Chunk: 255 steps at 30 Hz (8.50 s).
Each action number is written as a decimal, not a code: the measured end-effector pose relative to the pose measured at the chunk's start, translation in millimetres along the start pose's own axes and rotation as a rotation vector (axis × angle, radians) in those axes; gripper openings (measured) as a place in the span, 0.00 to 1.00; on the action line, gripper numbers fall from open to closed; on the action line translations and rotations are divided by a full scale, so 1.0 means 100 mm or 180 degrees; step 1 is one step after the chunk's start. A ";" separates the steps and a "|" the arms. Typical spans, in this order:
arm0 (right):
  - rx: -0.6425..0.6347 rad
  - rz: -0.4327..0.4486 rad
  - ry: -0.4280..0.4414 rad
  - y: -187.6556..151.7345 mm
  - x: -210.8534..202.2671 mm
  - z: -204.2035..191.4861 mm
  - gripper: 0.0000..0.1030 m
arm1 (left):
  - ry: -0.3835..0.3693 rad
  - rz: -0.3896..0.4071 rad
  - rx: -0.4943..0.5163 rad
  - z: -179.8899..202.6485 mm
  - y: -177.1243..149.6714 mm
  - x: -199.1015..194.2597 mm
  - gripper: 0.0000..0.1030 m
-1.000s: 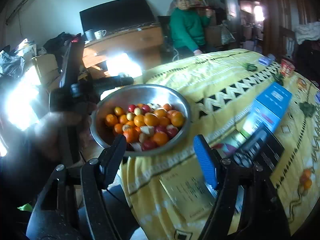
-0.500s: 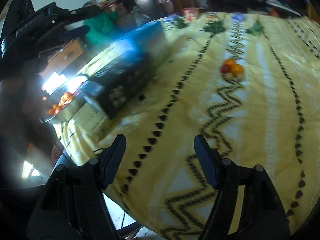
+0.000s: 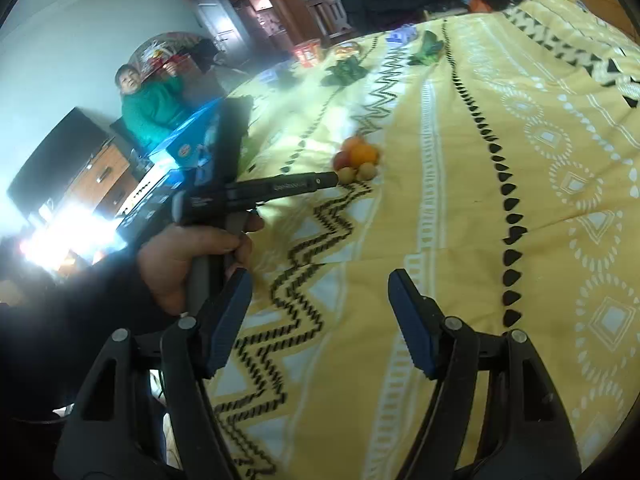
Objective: Organize fruits
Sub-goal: 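Move both open tools back from the bowl to the fruit row, then close the left tool on a brown kiwi, then close the right tool on a red tomato while the left tool holds the kiwi, then carry the kiwi and tomato into the steel bowl and open both tools, then move both open tools back from the bowl to the fruit row, then reach the right tool to a brown kiwi and close on it, then close the left tool on an orange while the right tool holds the kiwi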
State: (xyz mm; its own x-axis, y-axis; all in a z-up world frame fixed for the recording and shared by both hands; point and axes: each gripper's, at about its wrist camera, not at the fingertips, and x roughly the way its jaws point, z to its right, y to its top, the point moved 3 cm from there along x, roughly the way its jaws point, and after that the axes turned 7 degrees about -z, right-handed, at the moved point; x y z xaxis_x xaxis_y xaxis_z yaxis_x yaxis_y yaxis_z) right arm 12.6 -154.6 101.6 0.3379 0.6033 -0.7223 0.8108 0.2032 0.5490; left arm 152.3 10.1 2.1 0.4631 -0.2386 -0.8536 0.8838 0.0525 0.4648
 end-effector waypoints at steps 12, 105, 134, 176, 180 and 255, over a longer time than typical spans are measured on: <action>0.0116 -0.0072 0.0061 0.02 0.15 0.22 0.69 | 0.0076 -0.0040 0.0017 0.00 0.16 0.26 0.22; -0.1985 0.0197 -0.0188 1.40 0.40 -1.50 0.30 | 0.0273 0.1442 -0.0449 -0.63 -0.83 -2.99 0.22; -0.2561 -0.0871 0.1168 0.28 1.83 -4.80 0.30 | 0.1446 0.1038 -0.2340 -3.92 -2.57 -3.98 0.22; -0.2074 0.0670 0.0516 0.00 -0.07 -3.41 0.83 | 0.1115 0.1801 -0.1223 -2.03 -1.60 -4.53 0.61; -0.1698 0.0447 0.0247 -0.22 0.02 -2.81 0.83 | 0.0882 0.1706 -0.0667 -1.32 -1.31 -4.22 0.62; -0.0008 0.0293 -0.0235 1.10 0.79 0.64 0.23 | -0.0048 0.0172 -0.0374 0.03 0.36 0.35 0.52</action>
State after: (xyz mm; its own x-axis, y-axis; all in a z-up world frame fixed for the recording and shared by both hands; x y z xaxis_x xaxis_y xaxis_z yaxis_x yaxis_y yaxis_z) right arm 158.7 -134.4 78.1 0.4452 0.5612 -0.6978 0.7735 0.1516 0.6154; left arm 199.9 0.5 -10.1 0.5101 -0.2469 -0.8239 0.8596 0.1789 0.4786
